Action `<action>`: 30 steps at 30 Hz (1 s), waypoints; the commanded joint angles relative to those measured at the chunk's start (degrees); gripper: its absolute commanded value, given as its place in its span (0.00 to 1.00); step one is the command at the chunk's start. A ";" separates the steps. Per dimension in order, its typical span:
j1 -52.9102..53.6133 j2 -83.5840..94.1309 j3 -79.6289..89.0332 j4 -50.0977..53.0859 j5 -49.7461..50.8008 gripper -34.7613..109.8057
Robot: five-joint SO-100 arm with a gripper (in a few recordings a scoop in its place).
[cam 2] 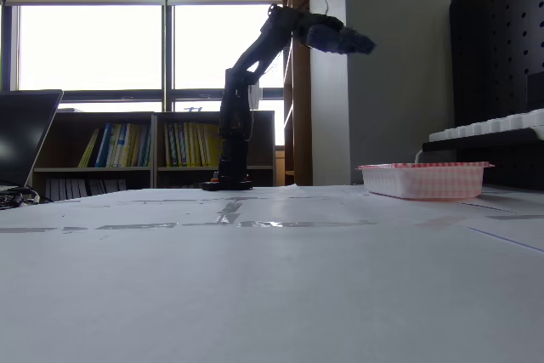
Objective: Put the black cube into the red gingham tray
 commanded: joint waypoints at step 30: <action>33.31 -78.93 -99.05 17.14 13.89 0.24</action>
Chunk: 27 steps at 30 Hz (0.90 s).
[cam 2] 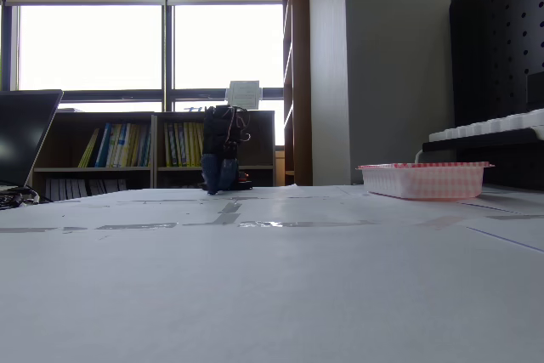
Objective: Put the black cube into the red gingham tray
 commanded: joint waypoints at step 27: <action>-0.70 -0.70 0.00 1.23 -0.53 0.25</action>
